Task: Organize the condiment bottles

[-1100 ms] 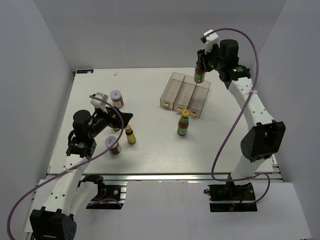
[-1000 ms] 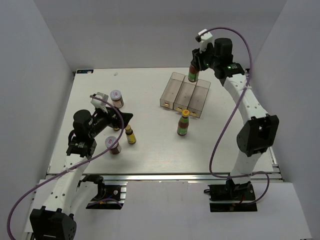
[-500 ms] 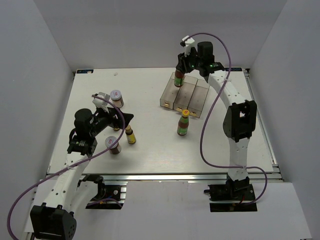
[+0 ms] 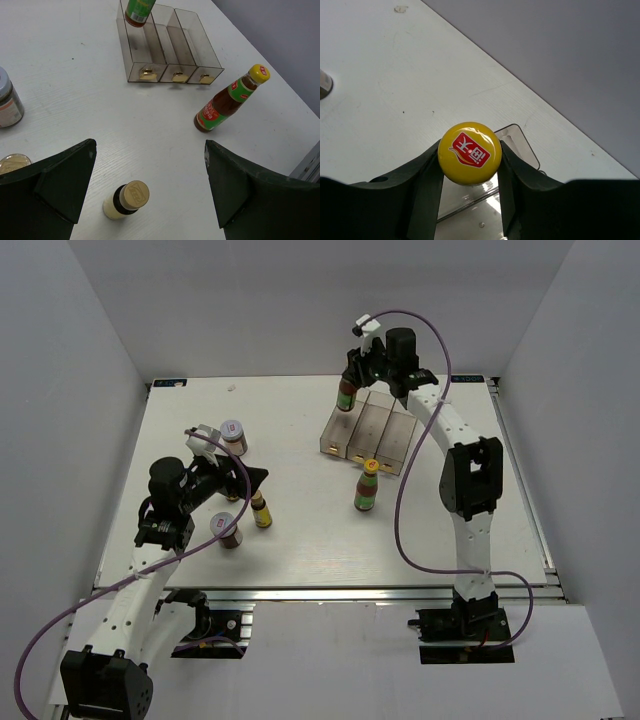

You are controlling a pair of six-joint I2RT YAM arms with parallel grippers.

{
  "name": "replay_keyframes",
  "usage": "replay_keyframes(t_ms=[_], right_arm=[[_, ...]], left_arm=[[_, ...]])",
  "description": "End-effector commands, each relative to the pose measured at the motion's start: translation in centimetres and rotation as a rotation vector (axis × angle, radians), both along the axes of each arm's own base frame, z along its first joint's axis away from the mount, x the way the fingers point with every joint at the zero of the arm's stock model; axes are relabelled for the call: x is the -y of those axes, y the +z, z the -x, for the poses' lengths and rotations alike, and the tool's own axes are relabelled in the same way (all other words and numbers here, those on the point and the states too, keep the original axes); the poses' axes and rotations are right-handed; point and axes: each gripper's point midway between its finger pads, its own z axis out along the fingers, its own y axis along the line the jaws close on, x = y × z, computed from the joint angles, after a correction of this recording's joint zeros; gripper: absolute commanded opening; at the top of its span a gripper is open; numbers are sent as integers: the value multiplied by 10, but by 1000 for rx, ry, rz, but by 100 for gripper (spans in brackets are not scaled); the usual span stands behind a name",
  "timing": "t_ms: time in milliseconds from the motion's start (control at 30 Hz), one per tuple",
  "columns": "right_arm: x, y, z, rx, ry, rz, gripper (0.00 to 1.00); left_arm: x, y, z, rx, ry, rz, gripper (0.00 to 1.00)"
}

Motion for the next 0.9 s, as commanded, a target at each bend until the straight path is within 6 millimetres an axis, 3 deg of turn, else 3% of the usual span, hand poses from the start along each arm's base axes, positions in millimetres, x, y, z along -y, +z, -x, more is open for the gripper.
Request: replay_keyframes(t_ms=[0,433,667,767,867], right_arm=[[-5,60,-15,196,-4,-62,0],[-6,15,-23,128,-8,-24,0],[-4,-5,-23,93,-6,11,10],[-3,-10,-23,84,-8,20,20],[-2,-12,-22,79,-17,23,48]], left_arm=[[5,17,3,45,-36,3,98],[6,18,3,39,-41,18,98],[15,23,4,42,-82,49,98],[20,27,4,40,-92,58,98],[28,35,-1,30,-78,56,98]])
